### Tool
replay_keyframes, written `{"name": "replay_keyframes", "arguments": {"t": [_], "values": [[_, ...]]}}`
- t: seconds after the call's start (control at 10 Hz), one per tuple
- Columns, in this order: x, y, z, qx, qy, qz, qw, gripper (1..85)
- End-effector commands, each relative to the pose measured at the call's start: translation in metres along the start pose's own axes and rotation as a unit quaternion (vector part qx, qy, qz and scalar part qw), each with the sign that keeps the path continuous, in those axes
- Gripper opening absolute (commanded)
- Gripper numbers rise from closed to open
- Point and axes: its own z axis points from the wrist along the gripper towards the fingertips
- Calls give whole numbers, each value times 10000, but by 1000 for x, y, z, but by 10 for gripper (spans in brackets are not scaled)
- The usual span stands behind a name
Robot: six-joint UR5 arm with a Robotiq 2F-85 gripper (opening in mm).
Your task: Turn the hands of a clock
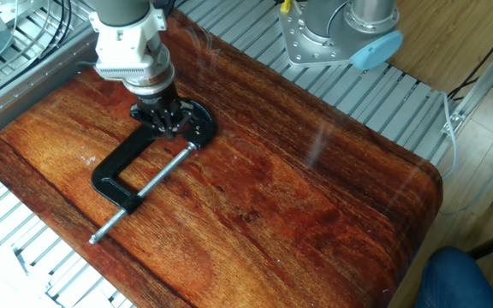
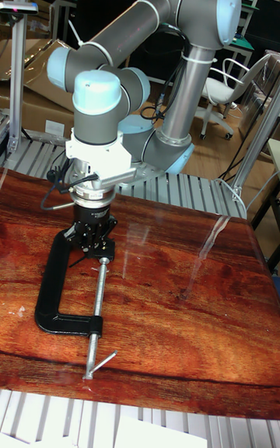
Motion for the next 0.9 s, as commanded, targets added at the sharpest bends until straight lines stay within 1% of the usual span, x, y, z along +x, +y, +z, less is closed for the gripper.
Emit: {"name": "replay_keyframes", "arguments": {"t": [0.0,0.1,0.2,0.3,0.4,0.5,0.6,0.8], "values": [[0,-1,-11,-72,202,60,9998,10],[-14,-2,-9,-69,70,155,9998,10],[-20,-2,-4,-89,46,216,9997,10],[-23,-8,-4,-4,97,227,9997,10],[-28,-9,-6,13,100,265,9996,10],[-33,-14,-4,98,47,250,9996,10],[-35,-18,3,139,29,242,9996,10],[-35,-21,8,192,47,273,9994,10]]}}
